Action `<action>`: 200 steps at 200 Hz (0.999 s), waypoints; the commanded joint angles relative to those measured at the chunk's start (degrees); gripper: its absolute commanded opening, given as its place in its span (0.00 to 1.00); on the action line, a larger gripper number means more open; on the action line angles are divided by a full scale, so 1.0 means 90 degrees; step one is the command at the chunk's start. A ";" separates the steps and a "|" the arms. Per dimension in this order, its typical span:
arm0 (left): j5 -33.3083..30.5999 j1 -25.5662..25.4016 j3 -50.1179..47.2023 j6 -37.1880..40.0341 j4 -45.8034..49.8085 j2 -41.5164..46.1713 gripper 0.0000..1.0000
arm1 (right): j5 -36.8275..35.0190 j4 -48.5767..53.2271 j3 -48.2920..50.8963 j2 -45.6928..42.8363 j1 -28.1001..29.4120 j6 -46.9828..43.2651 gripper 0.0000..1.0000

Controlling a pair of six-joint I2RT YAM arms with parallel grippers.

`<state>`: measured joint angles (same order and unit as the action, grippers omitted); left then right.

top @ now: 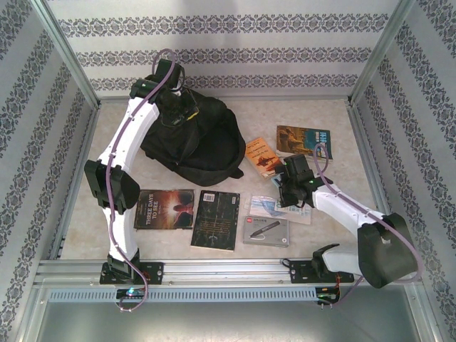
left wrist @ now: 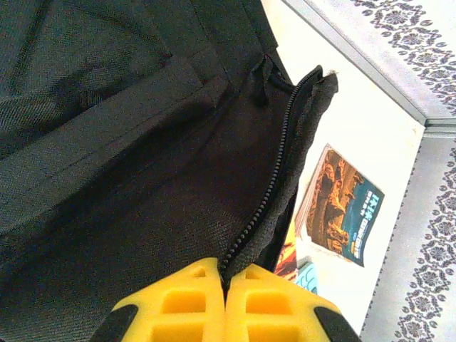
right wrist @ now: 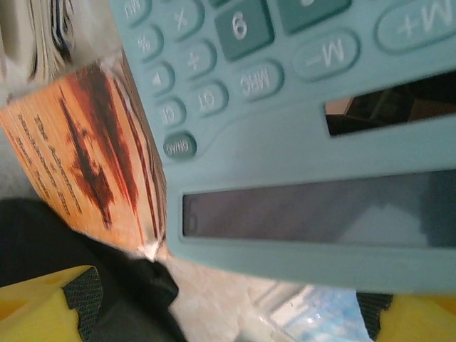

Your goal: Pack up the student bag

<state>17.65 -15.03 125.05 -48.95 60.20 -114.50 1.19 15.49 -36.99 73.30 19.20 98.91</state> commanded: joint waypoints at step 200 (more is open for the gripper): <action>0.0081 -0.0103 -0.0661 -0.0099 0.0083 0.0377 0.00 | 0.1987 -0.1021 0.1622 -0.1444 -0.3309 -0.2162 0.61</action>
<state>18.63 -15.42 119.79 -49.39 60.03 -113.62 16.60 9.78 -23.20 59.20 -9.78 79.35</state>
